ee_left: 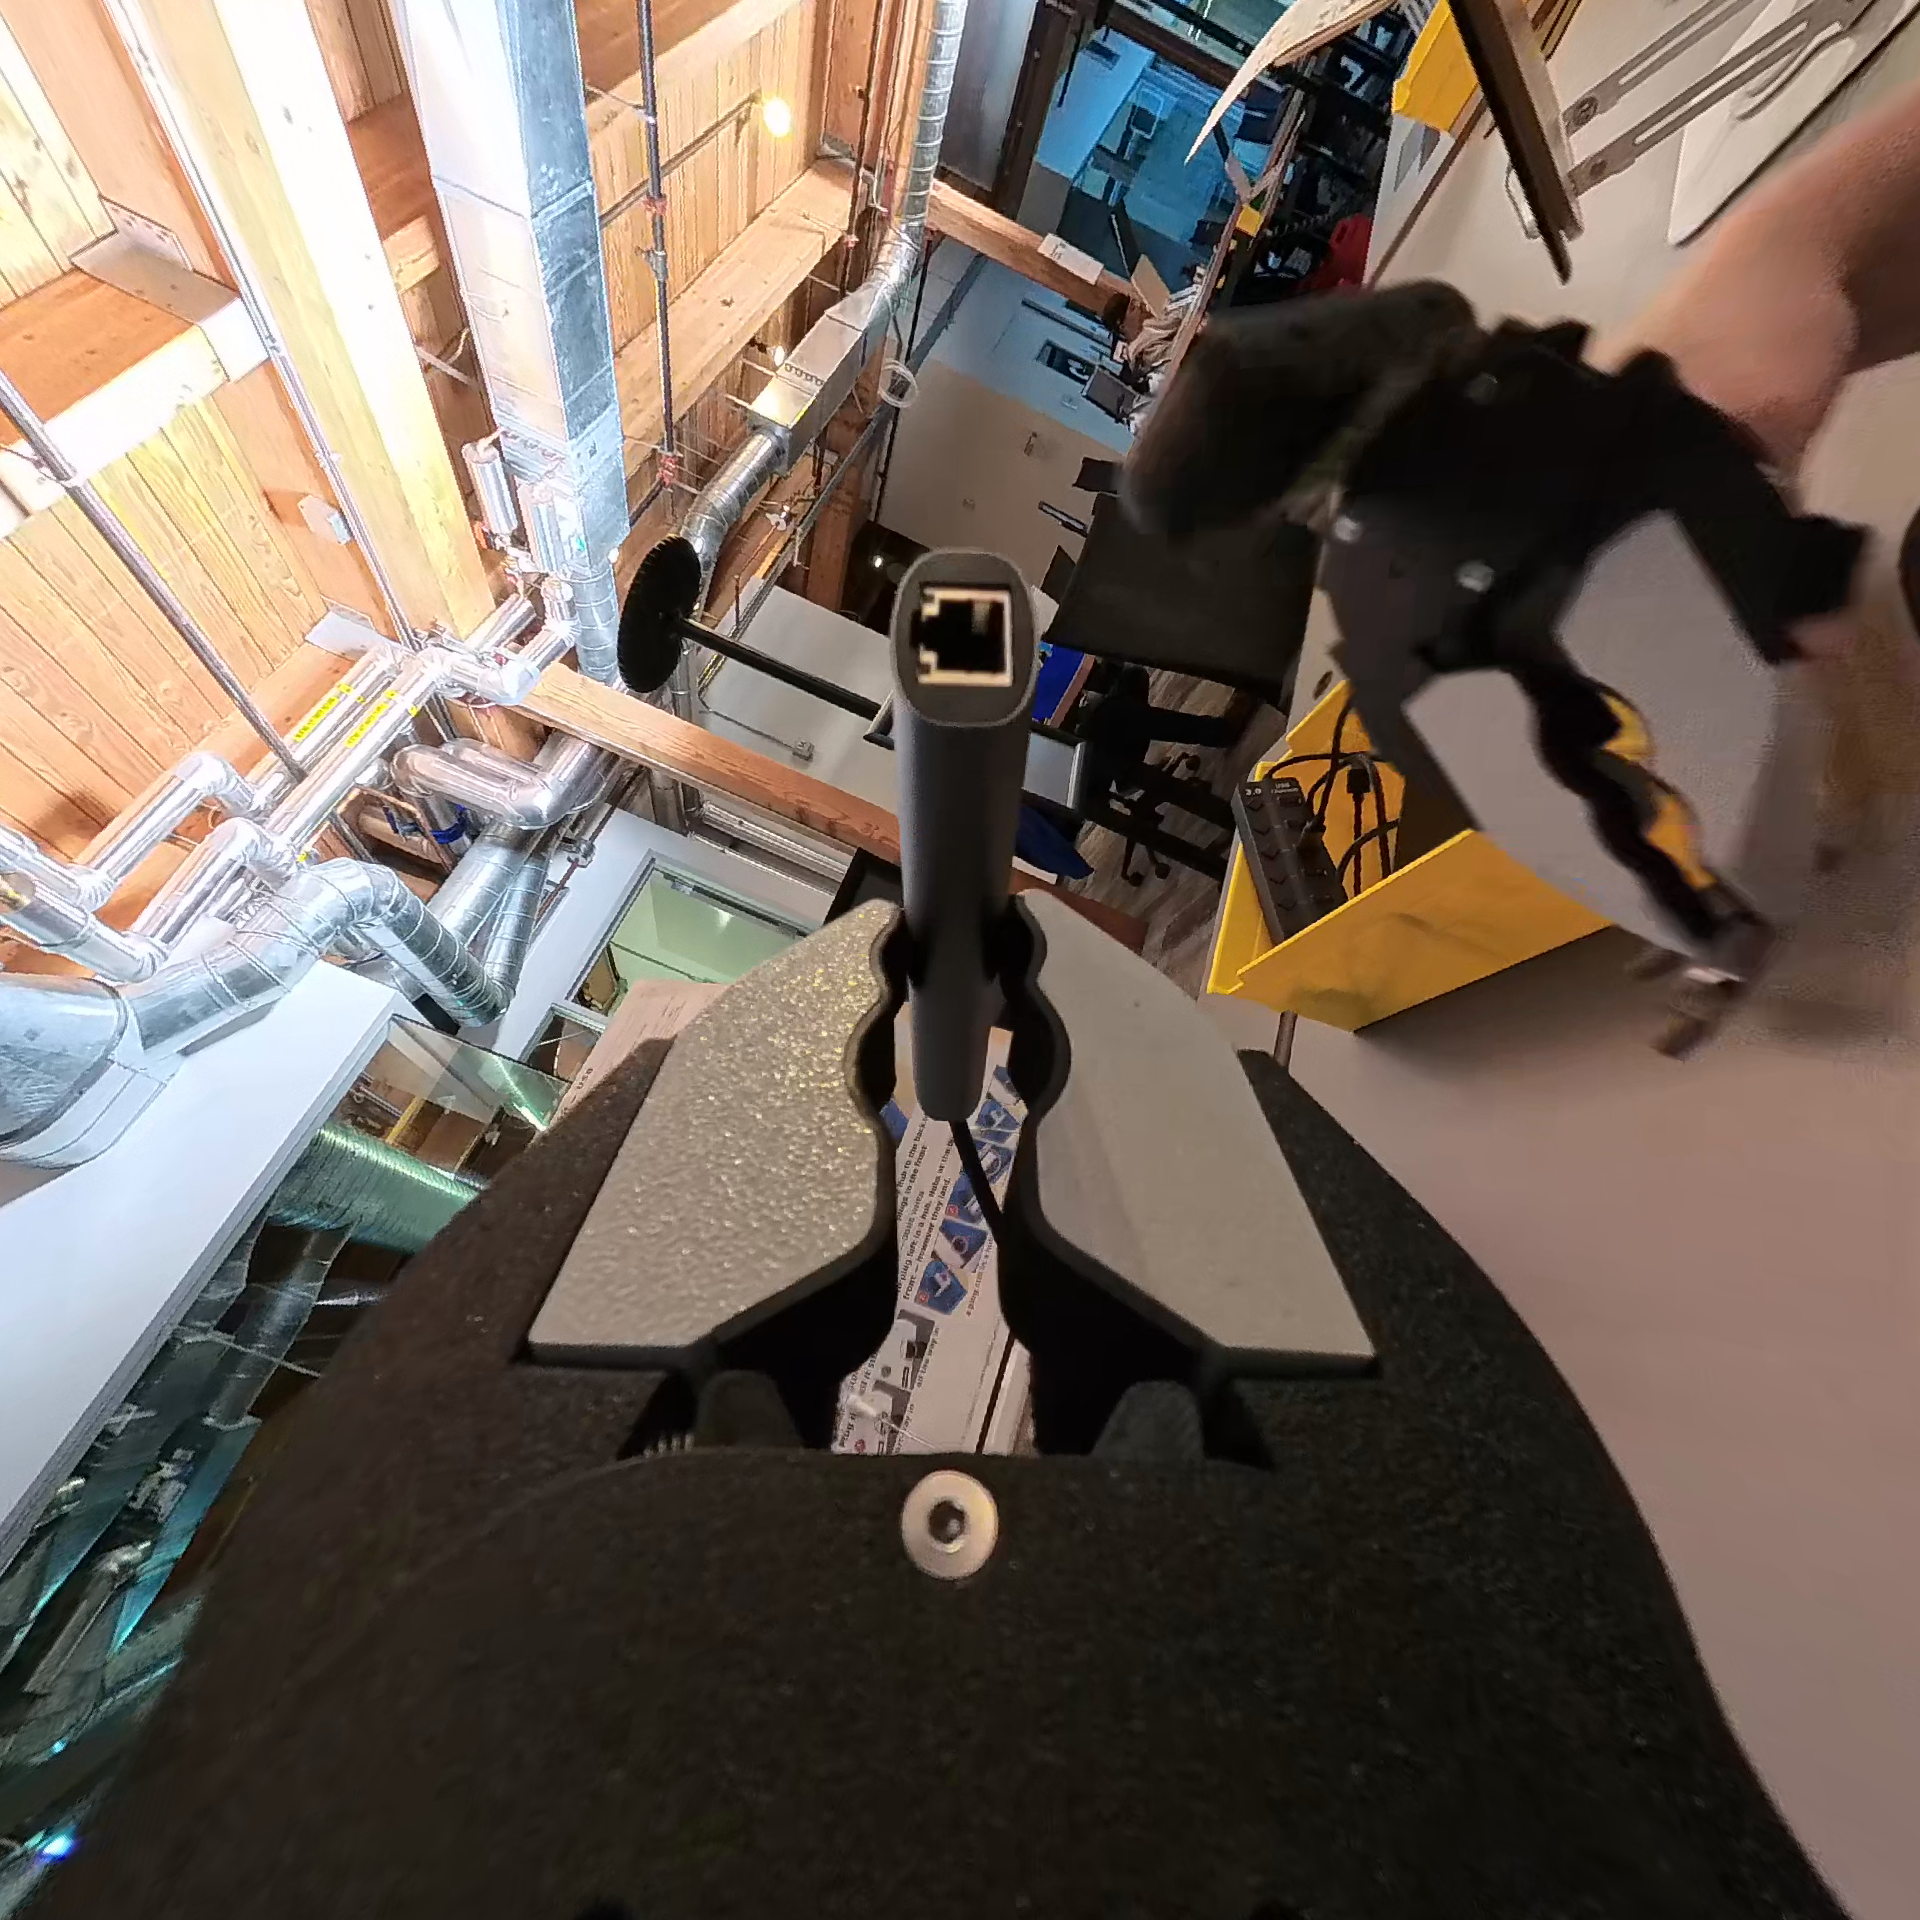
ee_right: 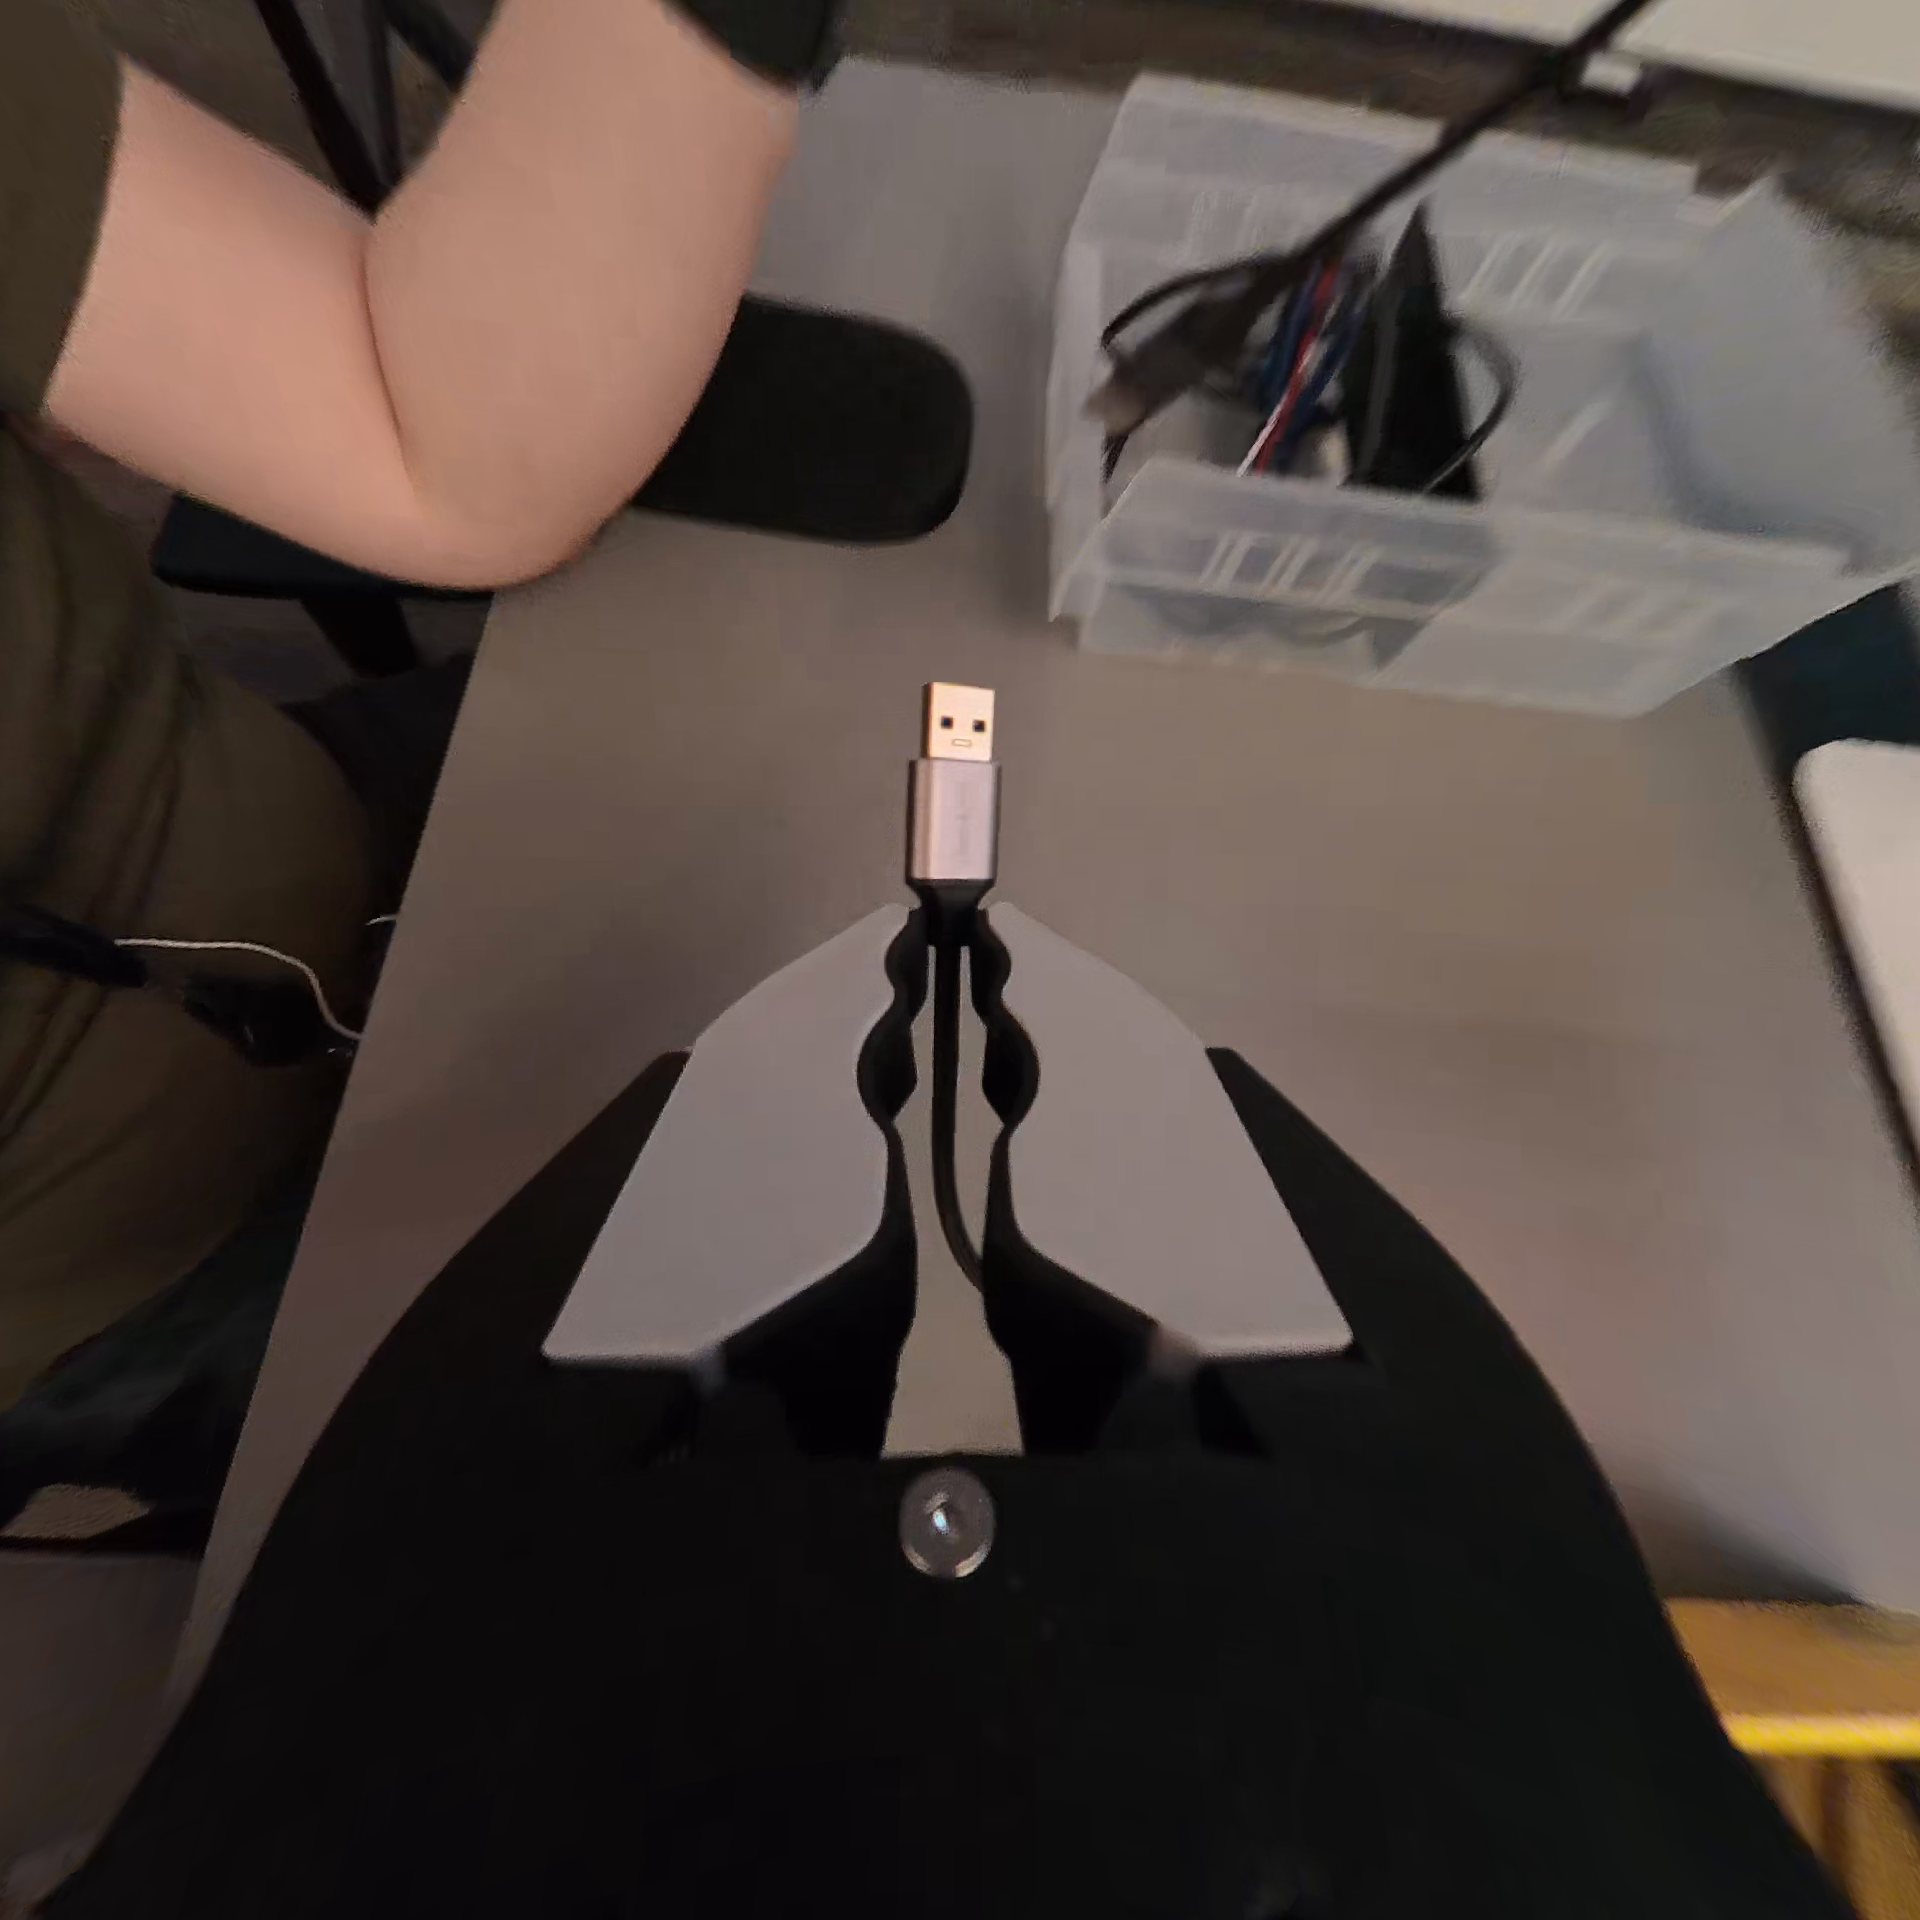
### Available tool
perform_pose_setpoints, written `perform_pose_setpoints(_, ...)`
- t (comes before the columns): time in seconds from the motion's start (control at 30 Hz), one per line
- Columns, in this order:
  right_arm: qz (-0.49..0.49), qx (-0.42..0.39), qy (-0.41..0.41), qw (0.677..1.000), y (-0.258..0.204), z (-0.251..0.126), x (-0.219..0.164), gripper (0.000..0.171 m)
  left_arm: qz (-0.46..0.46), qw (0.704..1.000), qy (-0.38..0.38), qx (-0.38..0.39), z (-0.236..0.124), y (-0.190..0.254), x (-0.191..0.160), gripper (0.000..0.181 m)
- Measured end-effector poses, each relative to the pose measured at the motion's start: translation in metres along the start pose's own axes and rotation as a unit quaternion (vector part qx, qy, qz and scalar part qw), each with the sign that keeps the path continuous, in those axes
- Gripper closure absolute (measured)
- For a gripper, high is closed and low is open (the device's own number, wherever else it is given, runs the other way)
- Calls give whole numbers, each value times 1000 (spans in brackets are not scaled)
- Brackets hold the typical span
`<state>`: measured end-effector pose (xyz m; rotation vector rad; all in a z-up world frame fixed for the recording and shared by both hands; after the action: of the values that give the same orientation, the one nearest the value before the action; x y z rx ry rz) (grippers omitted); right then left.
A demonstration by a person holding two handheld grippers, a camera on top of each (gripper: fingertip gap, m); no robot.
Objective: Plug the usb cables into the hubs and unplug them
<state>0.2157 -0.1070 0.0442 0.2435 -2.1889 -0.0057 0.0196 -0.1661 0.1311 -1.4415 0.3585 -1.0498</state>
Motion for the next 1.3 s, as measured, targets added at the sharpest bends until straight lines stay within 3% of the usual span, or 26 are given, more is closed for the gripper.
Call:
perform_pose_setpoints(0.23, -61, -69, 14, 996, 13, -62, 62, 163, 4, 1000, 0, -17, 7, 7, -2, 164)
perform_pose_setpoints(0.37, -55, -108, 11, 993, 4, -79, 66, 163, 12, 999, 4, -37, 15, 16, -1, 164)
perform_pose_setpoints(0.53, -33, -57, -1, 998, -3, -84, 51, 163, 22, 997, 12, -73, 29, 31, 2, 164)
perform_pose_setpoints(0.8, -6, -42, -60, 997, 1, -75, 37, 163, 63, 990, -9, -126, 51, 58, 8, 164)
perform_pose_setpoints(1.3, 8, -14, -121, 992, 5, -60, 26, 163, 102, 982, -37, -156, 54, 70, 12, 164)
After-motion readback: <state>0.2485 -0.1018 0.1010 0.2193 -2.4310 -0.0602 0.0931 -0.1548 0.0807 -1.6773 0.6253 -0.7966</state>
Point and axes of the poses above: each gripper's, where its closed fingertips meet, z out along the fingers, x out of its top, y = z × x across the jaws, the point moved 9 cm from there along -z, back along the fingers, and after that the axes turned 2 degrees about x, right-handed, at the moved point
